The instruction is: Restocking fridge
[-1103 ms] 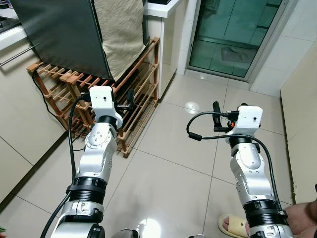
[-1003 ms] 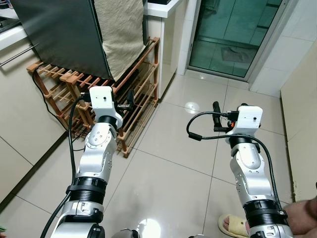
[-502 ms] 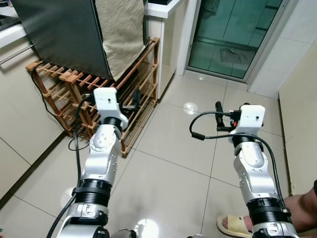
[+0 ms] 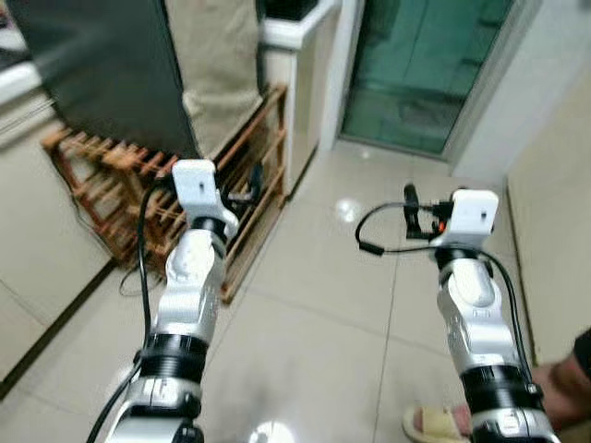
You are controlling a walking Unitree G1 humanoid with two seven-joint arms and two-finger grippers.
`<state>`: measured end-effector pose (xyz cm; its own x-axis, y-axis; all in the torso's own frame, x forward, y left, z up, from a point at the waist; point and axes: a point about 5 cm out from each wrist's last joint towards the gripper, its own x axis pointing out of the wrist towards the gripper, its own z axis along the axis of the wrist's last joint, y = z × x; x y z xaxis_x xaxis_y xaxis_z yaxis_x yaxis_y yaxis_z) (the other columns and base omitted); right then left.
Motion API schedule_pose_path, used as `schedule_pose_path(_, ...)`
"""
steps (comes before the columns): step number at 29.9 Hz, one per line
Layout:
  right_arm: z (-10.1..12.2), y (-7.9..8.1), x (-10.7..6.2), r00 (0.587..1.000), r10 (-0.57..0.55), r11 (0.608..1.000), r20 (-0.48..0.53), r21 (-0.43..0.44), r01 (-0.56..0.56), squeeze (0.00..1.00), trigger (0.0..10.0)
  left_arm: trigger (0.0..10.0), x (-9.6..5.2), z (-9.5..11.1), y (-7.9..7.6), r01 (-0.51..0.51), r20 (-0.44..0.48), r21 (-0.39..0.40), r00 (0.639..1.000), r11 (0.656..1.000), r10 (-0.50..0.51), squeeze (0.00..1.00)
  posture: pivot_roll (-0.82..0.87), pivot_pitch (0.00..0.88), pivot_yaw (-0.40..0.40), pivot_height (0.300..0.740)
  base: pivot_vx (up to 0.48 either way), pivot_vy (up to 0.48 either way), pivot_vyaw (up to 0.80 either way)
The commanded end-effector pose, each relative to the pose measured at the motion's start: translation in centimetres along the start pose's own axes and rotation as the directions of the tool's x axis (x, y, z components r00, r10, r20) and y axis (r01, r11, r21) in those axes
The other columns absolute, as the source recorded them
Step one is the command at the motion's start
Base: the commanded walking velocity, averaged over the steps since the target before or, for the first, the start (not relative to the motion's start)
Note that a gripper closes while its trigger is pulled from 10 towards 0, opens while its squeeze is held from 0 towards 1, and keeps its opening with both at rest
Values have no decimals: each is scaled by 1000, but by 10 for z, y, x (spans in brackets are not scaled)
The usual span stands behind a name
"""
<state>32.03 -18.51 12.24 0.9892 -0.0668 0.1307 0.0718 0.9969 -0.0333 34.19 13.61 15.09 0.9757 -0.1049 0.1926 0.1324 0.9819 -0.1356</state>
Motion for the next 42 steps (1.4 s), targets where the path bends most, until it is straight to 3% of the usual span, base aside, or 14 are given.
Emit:
schedule_pose_path(1, 3, -2, 0, 1000, -6, 1000, 12, -4, 6, 0, 10000, 10000, 4, 1, -4, 7, 0, 3, 1000, 1000, -7, 0, -170, 29, 15, 740, 454, 0, 0)
schedule_pose_path(13, 4, -3, 0, 1000, -10, 1000, 18, -9, 10, 0, 10000, 10000, 5, 0, -2, -27, -6, 2, 1000, 1000, 27, 0, -178, 29, 20, 740, 407, 122, 0)
schedule_pose_path(26, 5, -2, 1, 1000, -6, 1000, 24, -15, 6, 0, 10000, 10000, 8, 0, -4, -8, -11, 15, 1000, 1000, 8, 0, -176, 25, 24, 740, 0, 454, 0)
schedule_pose_path(29, 5, -2, 0, 1000, -9, 1000, 24, -15, 9, 0, 10000, 10000, 10, 2, -6, 15, -7, 63, 1000, 998, -15, 0, -176, 26, 27, 740, 0, 456, 0)
schedule_pose_path(37, 5, -2, 0, 999, -15, 1000, 28, -13, 16, 0, 10000, 10000, 11, 1, -9, 27, -18, 57, 1000, 998, -26, 0, -177, 25, 32, 740, 265, 207, 0)
schedule_pose_path(42, 20, -13, -2, 991, -66, 997, 118, -31, 70, 0, 10000, 10000, 13, 7, -6, -22, 6, 55, 1000, 998, 22, 0, -176, 25, 31, 740, 0, 0, 0)
